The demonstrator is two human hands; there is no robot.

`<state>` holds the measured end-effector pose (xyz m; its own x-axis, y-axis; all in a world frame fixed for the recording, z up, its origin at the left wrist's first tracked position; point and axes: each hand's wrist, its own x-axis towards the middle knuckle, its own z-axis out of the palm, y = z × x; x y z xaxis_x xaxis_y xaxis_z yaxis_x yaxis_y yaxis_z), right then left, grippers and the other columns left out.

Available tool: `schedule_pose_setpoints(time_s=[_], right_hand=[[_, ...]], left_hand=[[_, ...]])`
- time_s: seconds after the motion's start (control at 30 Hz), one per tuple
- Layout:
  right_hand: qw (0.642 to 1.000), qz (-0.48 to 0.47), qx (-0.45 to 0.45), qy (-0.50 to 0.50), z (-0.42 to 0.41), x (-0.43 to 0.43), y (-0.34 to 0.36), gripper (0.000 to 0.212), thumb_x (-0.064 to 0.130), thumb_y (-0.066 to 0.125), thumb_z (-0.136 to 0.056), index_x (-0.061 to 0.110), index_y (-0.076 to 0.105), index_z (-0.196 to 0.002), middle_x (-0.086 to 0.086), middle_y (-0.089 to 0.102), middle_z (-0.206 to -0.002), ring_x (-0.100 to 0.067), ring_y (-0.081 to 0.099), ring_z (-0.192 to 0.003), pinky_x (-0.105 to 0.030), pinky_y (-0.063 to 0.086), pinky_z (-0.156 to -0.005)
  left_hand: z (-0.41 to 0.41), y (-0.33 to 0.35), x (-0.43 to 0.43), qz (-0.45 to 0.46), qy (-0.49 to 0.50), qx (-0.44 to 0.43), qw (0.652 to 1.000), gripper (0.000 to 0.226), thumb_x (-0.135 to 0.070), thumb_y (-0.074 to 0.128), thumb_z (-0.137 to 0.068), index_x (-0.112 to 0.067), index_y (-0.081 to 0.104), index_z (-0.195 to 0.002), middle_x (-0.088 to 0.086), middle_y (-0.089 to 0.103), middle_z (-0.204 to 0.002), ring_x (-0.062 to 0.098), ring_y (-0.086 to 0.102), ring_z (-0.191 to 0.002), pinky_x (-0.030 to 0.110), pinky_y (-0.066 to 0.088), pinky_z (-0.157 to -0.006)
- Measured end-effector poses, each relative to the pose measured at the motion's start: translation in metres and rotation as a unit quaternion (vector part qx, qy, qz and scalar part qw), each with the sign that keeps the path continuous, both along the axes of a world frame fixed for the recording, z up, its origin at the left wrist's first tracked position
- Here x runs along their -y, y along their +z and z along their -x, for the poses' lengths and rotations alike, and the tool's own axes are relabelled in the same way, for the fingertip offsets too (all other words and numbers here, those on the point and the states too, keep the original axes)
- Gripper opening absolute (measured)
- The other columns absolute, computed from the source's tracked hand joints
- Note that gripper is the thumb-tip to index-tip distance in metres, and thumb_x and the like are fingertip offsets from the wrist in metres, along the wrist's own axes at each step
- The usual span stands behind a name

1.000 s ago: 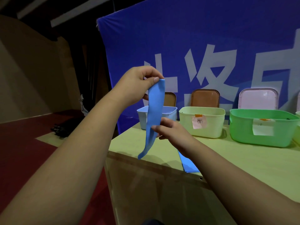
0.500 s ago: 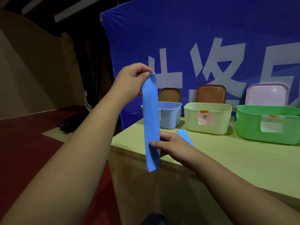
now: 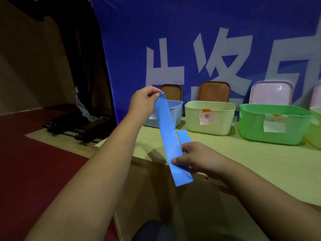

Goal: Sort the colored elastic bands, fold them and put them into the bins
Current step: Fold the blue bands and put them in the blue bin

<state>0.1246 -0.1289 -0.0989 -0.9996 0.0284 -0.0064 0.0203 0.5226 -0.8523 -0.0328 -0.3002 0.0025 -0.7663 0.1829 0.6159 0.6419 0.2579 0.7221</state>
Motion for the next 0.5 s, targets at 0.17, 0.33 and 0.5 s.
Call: schedule_pose_setpoints(time_s=[0.17,0.33,0.5], right_hand=[[0.998,-0.016,0.051,-0.013,-0.007,-0.03,0.005,0.05,0.039,0.091,-0.077,0.004,0.057,-0.084,-0.004,0.048,-0.073,-0.021,0.049,-0.064,-0.035,0.041,-0.062],[0.998,0.0,0.061,-0.012,0.003,-0.055,-0.001,0.067,0.04,0.094,-0.073,-0.004,0.065,-0.114,-0.017,0.063,-0.089,-0.025,0.066,-0.08,-0.043,0.052,-0.069],[0.997,0.001,0.07,-0.024,0.022,-0.07,-0.003,0.039,0.025,0.092,-0.085,0.01,0.066,-0.11,-0.005,0.072,-0.091,-0.017,0.075,-0.075,-0.028,0.058,-0.06]], left_hand=[[0.03,-0.034,-0.05,0.036,-0.013,0.012,0.999,0.018,-0.018,0.063,-0.107,-0.025,0.08,-0.105,-0.015,0.072,-0.097,0.003,0.062,-0.09,0.016,0.046,-0.073],[0.062,-0.06,-0.093,0.077,-0.012,0.038,0.996,0.017,-0.016,0.063,-0.107,-0.016,0.08,-0.113,-0.006,0.071,-0.099,0.01,0.06,-0.091,0.018,0.043,-0.076],[0.088,-0.079,-0.124,0.106,-0.002,0.04,0.994,0.015,-0.016,0.065,-0.106,-0.017,0.08,-0.109,0.0,0.076,-0.105,0.017,0.065,-0.099,0.026,0.046,-0.079]])
